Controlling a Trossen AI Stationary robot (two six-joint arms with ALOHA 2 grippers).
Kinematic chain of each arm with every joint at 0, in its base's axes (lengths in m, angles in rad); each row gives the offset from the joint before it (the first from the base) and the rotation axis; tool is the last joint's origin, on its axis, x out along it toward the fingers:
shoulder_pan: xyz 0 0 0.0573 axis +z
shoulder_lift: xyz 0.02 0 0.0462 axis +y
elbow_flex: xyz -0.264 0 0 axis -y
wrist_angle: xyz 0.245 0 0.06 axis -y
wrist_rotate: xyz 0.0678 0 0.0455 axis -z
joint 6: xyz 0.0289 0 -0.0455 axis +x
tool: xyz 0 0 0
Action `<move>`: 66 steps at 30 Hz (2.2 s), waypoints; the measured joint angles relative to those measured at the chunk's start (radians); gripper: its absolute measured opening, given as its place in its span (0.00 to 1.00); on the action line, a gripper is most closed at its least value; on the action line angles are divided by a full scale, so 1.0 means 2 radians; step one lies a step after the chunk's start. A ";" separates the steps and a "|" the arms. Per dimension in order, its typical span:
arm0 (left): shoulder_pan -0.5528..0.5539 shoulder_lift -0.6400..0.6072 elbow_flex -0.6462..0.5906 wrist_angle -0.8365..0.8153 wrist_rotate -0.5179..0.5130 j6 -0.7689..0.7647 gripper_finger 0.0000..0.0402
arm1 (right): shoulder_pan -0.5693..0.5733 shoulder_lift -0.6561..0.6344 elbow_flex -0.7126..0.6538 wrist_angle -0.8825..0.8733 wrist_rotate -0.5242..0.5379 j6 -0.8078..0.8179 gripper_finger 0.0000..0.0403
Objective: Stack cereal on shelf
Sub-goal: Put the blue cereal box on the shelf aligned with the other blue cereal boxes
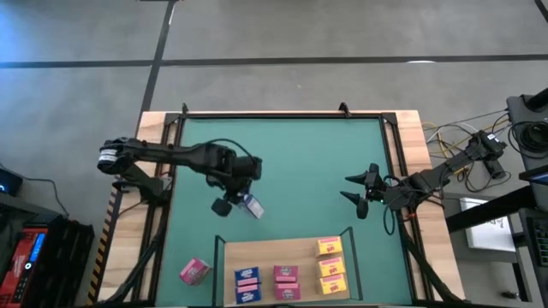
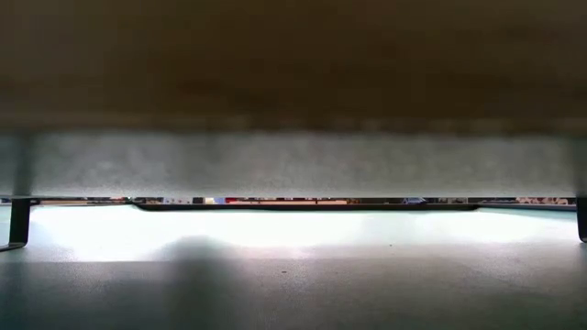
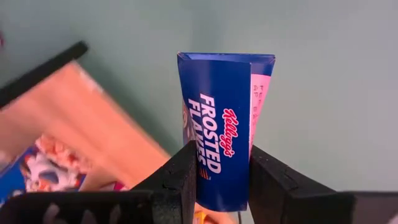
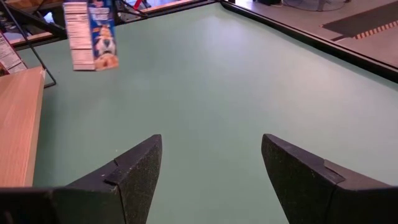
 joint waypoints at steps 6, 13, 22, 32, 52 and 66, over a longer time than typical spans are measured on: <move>-0.015 0.000 0.016 0.012 0.031 -0.041 0.23 | 0.000 0.000 0.000 0.000 0.000 0.000 0.66; -0.026 0.000 0.044 0.010 0.064 -0.074 0.23 | 0.000 0.000 0.000 0.000 0.000 0.000 0.66; -0.045 0.014 0.052 -0.001 0.091 -0.138 0.23 | 0.000 0.000 0.000 0.000 0.000 0.000 0.66; -0.049 0.094 0.173 -0.110 0.117 -0.149 0.23 | 0.000 0.000 0.000 -0.001 0.000 0.000 0.66; -0.117 0.234 0.365 -0.252 0.059 -0.214 0.23 | 0.000 0.000 0.000 -0.001 0.000 0.000 0.66; -0.141 0.236 0.337 -0.235 0.060 -0.216 0.23 | 0.000 0.000 0.000 -0.001 0.000 0.000 0.66</move>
